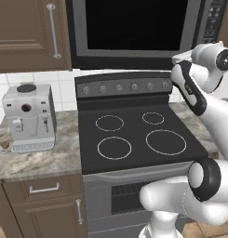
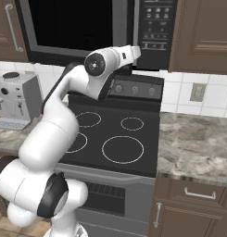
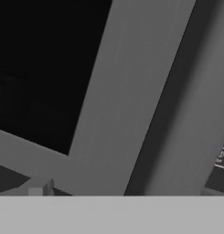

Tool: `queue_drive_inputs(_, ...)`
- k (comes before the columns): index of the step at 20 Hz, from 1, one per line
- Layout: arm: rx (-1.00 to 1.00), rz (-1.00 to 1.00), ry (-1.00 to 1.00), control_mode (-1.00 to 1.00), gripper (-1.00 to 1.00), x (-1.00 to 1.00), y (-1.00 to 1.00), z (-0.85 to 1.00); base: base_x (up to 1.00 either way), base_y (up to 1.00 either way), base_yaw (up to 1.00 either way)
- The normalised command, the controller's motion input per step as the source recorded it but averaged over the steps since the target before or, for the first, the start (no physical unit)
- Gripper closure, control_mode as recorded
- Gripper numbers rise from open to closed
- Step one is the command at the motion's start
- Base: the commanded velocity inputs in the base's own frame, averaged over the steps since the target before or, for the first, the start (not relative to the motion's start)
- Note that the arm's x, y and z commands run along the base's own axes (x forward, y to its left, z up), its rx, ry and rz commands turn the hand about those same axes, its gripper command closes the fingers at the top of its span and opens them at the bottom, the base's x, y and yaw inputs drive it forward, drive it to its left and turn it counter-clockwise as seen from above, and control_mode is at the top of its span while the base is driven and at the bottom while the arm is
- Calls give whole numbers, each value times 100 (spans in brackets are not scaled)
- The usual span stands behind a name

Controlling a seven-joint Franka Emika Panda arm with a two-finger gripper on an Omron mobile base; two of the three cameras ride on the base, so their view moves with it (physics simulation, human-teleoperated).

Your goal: Pick the mug from the counter and place it inside the microwave. Then close the microwave.

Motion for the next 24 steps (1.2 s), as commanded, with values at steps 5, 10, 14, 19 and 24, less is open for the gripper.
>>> queue_drive_inputs(5, 0, 1, 6, -100, -100, 26, -2, 1, 0, 0, 0)
queue_drive_inputs(10, 0, 2, 3, -100, -100, 28, -4, 0, 0, 0, 0)
queue_drive_inputs(14, 0, 2, 1, -100, -100, 41, -4, 0, 0, 0, 0)
queue_drive_inputs(19, 0, 1, 0, -100, -100, 43, -1, 0, 0, 0, 0)
queue_drive_inputs(24, 0, 0, 0, -100, -100, 36, 0, 0, 0, 0, 0)
